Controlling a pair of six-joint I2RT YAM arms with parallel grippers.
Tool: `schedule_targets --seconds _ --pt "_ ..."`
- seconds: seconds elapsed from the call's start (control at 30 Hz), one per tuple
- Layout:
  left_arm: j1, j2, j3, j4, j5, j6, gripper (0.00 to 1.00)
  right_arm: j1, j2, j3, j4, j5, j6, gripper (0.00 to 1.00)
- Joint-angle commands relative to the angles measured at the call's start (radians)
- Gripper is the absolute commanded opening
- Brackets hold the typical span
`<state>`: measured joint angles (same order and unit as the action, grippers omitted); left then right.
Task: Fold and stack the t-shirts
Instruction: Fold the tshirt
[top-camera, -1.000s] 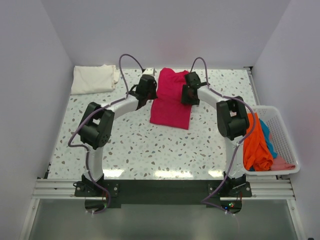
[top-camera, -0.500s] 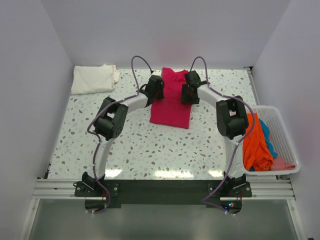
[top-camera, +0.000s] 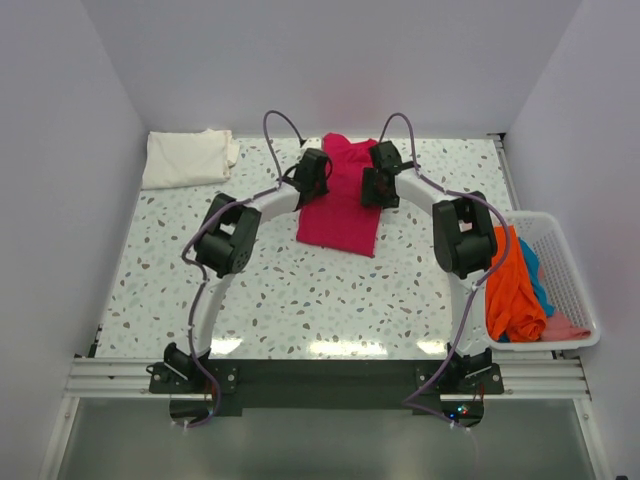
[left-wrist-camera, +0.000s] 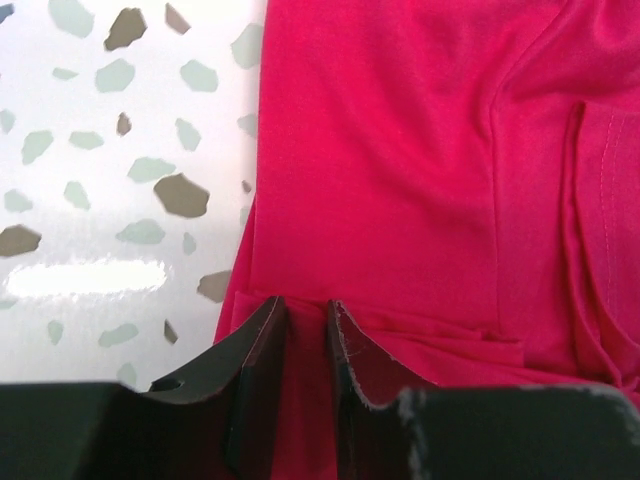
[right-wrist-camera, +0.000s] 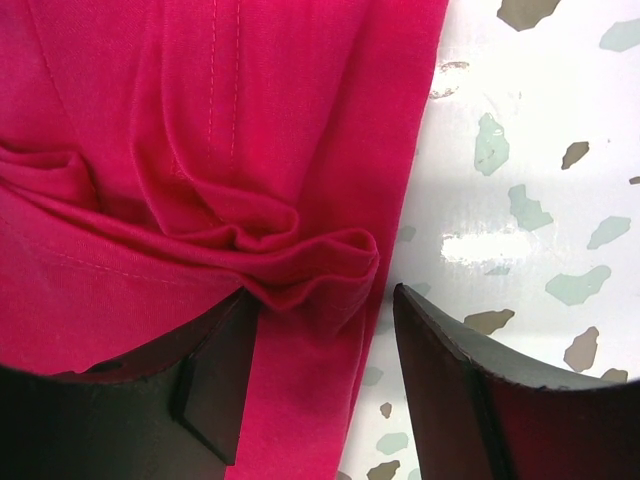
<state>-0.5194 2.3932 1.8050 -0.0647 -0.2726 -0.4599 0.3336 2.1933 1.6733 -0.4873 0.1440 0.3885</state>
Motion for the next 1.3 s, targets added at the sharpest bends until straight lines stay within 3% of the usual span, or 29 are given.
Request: schedule_targets --seconds 0.0,0.3,0.43,0.67,0.83,1.13,1.27 --pt "0.002 -0.044 -0.105 -0.078 -0.056 -0.080 0.28 -0.001 0.014 0.006 -0.014 -0.024 -0.025 0.60" --pt "-0.036 -0.276 -0.495 -0.038 -0.091 -0.232 0.25 0.093 -0.121 -0.176 -0.004 0.000 -0.011 0.60" --pt "-0.048 -0.406 -0.685 -0.004 -0.086 -0.258 0.25 0.163 -0.231 -0.373 0.053 -0.006 0.039 0.60" --pt "-0.050 -0.561 -0.860 0.003 -0.068 -0.272 0.25 0.255 -0.429 -0.621 0.164 -0.069 0.144 0.60" --pt "-0.047 -0.612 -0.842 -0.021 -0.082 -0.246 0.28 0.259 -0.498 -0.659 0.184 -0.057 0.174 0.61" --pt "-0.044 -0.631 -0.705 -0.076 -0.057 -0.161 0.37 0.194 -0.457 -0.465 0.131 -0.057 0.135 0.57" --pt "-0.044 -0.644 -0.707 -0.093 -0.054 -0.164 0.37 0.176 -0.402 -0.399 0.122 -0.070 0.131 0.47"
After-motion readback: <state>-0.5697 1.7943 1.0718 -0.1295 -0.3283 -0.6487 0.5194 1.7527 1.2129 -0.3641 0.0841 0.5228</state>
